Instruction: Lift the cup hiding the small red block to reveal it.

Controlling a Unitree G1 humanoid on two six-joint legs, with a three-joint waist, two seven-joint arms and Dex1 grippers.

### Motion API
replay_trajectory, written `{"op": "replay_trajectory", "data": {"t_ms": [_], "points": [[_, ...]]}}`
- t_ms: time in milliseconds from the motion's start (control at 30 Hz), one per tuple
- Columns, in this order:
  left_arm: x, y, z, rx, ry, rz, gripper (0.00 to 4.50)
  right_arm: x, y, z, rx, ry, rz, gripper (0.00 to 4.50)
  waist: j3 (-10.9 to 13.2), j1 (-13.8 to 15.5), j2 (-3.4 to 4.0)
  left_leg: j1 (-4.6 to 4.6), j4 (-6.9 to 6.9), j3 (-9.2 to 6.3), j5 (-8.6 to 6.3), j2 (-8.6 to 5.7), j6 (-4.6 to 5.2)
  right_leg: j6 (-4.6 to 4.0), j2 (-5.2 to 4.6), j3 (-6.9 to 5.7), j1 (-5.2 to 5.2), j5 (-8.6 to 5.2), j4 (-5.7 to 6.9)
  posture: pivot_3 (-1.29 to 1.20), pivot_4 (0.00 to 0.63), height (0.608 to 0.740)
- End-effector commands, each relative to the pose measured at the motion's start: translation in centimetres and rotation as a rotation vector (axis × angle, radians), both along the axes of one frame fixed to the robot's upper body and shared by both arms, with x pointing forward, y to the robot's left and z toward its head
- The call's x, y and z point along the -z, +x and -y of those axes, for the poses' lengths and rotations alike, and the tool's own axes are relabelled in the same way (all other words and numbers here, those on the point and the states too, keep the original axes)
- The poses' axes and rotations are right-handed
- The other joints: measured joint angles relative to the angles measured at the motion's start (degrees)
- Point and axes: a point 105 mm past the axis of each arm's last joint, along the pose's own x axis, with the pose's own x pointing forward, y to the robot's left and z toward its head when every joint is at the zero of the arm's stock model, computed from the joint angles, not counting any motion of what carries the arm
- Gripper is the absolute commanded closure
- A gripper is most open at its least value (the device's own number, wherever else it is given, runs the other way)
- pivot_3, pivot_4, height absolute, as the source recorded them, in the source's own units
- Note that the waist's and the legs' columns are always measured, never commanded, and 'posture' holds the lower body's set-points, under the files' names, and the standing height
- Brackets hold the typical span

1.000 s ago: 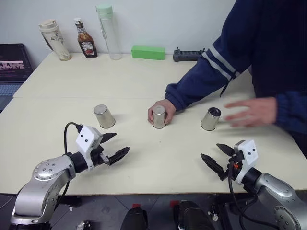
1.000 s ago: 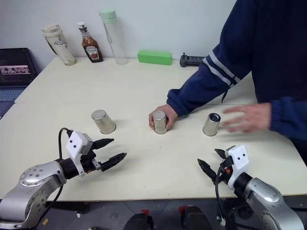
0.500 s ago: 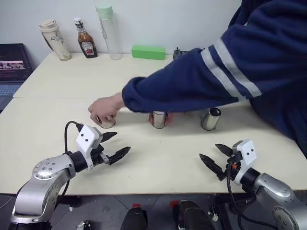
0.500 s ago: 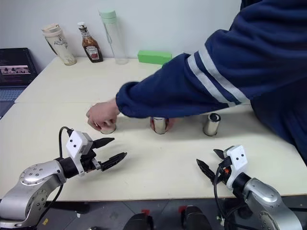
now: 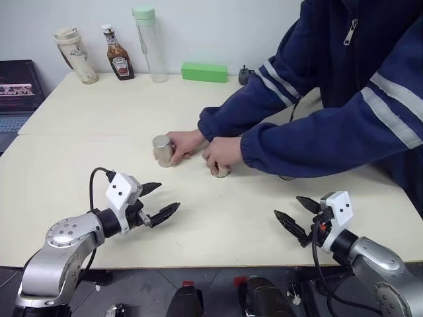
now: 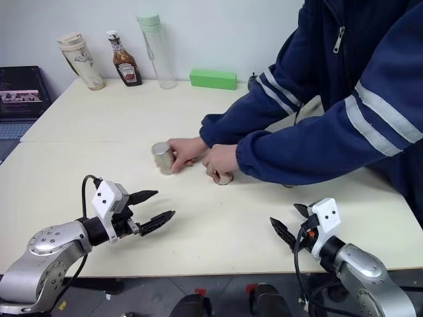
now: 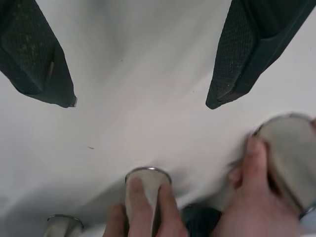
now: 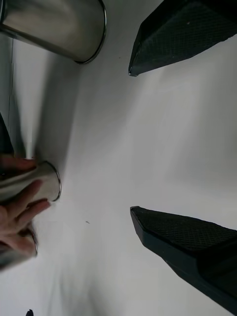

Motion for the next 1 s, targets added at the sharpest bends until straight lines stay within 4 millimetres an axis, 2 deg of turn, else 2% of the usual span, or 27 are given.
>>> {"op": "replay_trajectory", "data": {"t_ms": [33, 267, 767, 867, 1000], "points": [[-1.6, 1.2, -2.3, -0.124, -0.014, 0.068, 0.00, -0.8, 0.0, -0.2, -0.021, -0.003, 0.036, 0.01, 0.0, 0.0, 0.00, 0.00, 0.00, 0.00, 0.00, 0.00, 0.00, 0.00, 0.00, 0.00, 0.00, 0.00, 0.00, 0.00, 0.150, 0.740], [-1.7, 1.8, -5.7, -0.304, -0.010, 0.101, 0.00, -1.5, 0.0, -0.9, -0.122, -0.035, 0.063, 0.01, 0.0, -0.1, 0.00, 0.01, 0.01, 0.02, 0.00, -0.01, 0.00, 0.01, 0.00, 0.02, 0.01, 0.01, 0.01, 0.00, 0.150, 0.740], [-1.4, 0.1, -5.6, -0.355, -0.018, 0.100, 0.00, -3.7, -0.4, -2.8, -0.319, -0.037, 0.196, 0.01, 0.0, 0.0, -0.03, 0.01, 0.02, -0.01, 0.00, 0.00, 0.00, 0.03, -0.02, -0.01, 0.03, 0.03, 0.01, 0.00, 0.150, 0.740], [-1.6, 0.3, -5.7, -0.380, -0.023, 0.119, 0.00, -4.2, -0.6, -3.0, -0.342, -0.035, 0.227, 0.01, 0.0, 0.0, -0.04, 0.02, 0.03, -0.01, 0.00, -0.01, 0.00, 0.03, -0.02, -0.01, 0.03, 0.03, 0.01, 0.00, 0.150, 0.740], [-2.2, 1.8, -5.4, -0.432, -0.041, 0.189, 0.00, -5.9, -1.1, -3.6, -0.400, -0.020, 0.331, 0.01, 0.0, 0.1, -0.04, 0.02, 0.04, -0.02, 0.00, -0.01, 0.00, 0.04, -0.02, -0.03, 0.04, 0.04, 0.01, 0.00, 0.150, 0.740]]}}
